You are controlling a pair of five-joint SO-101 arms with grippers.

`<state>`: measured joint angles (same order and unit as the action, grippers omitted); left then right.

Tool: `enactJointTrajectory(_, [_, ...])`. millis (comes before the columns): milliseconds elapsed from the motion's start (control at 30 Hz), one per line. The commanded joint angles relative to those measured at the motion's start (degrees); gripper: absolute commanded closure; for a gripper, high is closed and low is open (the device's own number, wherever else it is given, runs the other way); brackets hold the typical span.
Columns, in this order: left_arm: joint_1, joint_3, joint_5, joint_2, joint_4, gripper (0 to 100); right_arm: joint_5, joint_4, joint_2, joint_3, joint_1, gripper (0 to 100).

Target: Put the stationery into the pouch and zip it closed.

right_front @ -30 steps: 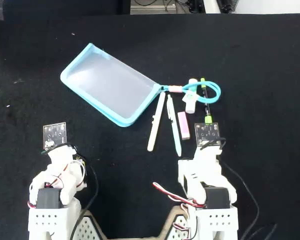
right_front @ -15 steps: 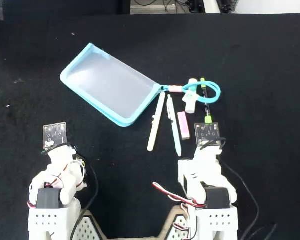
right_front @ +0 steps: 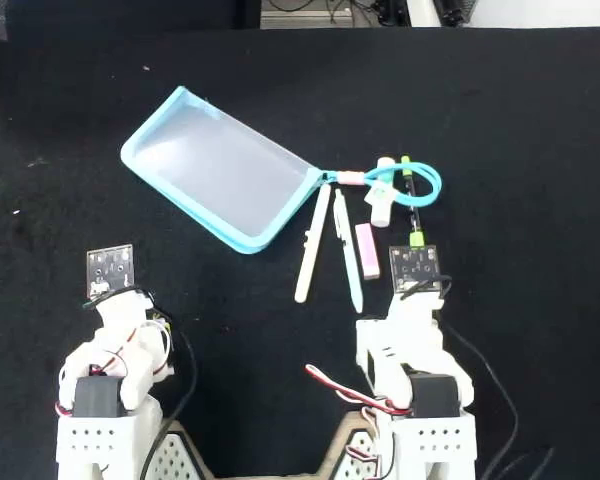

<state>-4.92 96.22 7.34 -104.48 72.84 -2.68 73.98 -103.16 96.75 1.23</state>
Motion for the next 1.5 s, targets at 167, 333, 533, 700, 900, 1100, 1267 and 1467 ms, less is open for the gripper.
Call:
enactJointTrajectory(167, [0.66,1.10,0.09,-0.44,0.26,97,0.44,0.44,-4.88,-0.31,-0.70,98.7])
enactJointTrajectory(333, [0.84,1.10,0.09,-0.44,0.26,97,0.44,0.44,-4.88,-0.31,-0.70,98.7])
enactJointTrajectory(533, [0.84,1.10,0.09,-0.44,0.26,97,0.44,0.44,-4.88,-0.31,-0.70,98.7])
enactJointTrajectory(700, [0.92,1.10,0.00,-0.44,-0.18,97,0.44,0.44,-4.88,-0.31,-0.70,98.7])
enactJointTrajectory(900, [0.84,1.10,-0.09,-0.44,0.18,97,0.44,0.44,-4.88,-0.31,-0.70,98.7])
enactJointTrajectory(1100, [-0.84,0.92,-0.18,-0.44,-6.15,97,0.44,0.44,-4.88,-0.31,-0.70,98.7])
enactJointTrajectory(1267, [-8.31,0.04,-0.18,-0.44,-19.87,97,0.44,0.44,-4.88,-0.31,-0.70,98.7])
enactJointTrajectory(1467, [-14.37,0.22,-10.20,-0.44,-33.76,97,0.44,0.44,-4.88,-0.31,-0.70,98.7])
